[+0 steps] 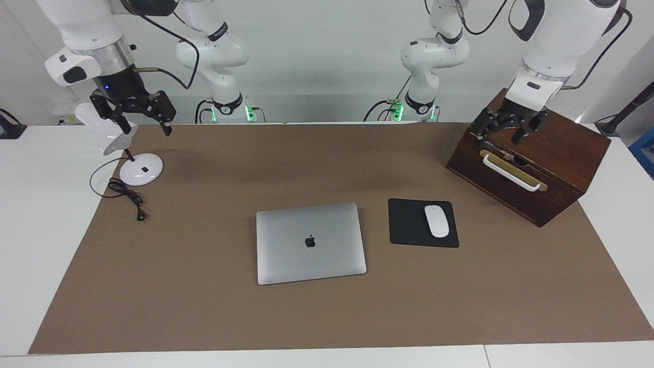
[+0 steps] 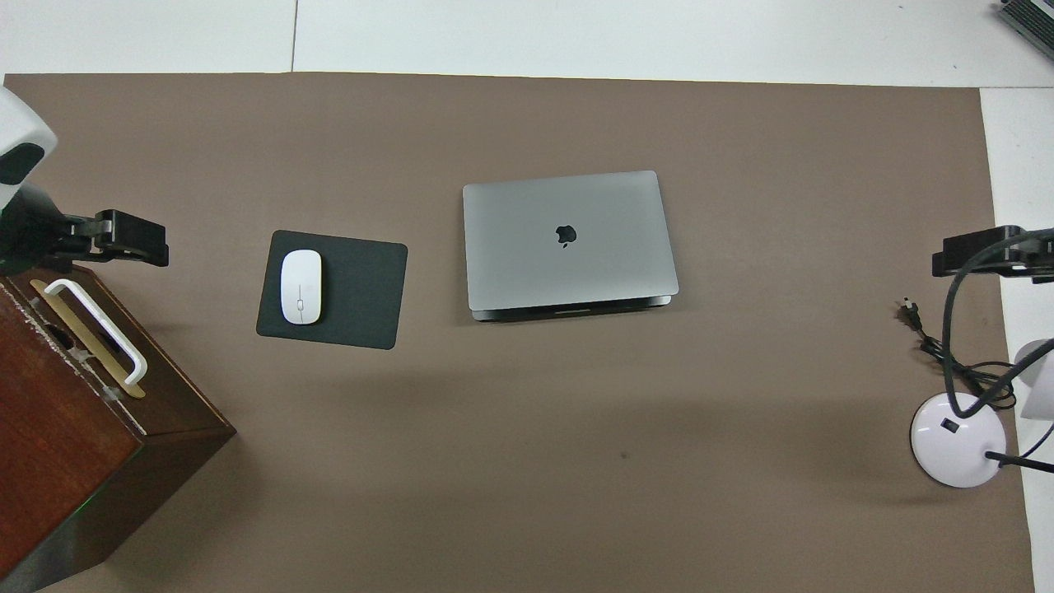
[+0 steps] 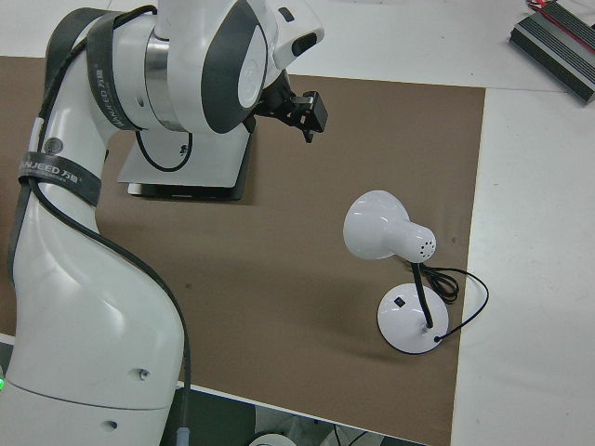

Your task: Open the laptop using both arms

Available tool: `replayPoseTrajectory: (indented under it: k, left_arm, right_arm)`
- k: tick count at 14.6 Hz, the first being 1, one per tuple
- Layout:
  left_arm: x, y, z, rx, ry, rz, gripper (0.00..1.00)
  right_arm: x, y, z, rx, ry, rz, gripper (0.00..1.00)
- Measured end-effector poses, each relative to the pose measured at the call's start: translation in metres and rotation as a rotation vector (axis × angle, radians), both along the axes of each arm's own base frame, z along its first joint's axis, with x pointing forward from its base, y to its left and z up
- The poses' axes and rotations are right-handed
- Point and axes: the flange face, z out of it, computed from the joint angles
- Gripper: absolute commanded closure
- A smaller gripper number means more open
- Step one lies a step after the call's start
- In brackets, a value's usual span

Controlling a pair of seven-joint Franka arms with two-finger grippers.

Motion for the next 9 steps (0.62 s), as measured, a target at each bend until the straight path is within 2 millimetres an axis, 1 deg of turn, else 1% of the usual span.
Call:
replayPoseTrajectory:
  k: [1,4,6,9]
  left_arm:
    - [0.000,0.000,-0.002,0.000,0.005,0.004,0.80]
    - [-0.001,-0.002,-0.011,0.002,0.023,0.052,1.00]
    - [-0.001,-0.003,-0.013,0.002,0.027,0.070,1.00]
    - [-0.001,-0.004,-0.014,-0.004,0.031,0.152,1.00]
  right_arm:
    - [0.000,0.000,0.000,0.000,0.000,0.000,0.00]
    - [0.000,0.000,0.000,0.000,0.000,0.000,0.00]
    - [0.000,0.000,0.000,0.000,0.000,0.000,0.00]
    - [0.000,0.000,0.000,0.000,-0.001,0.000,0.00]
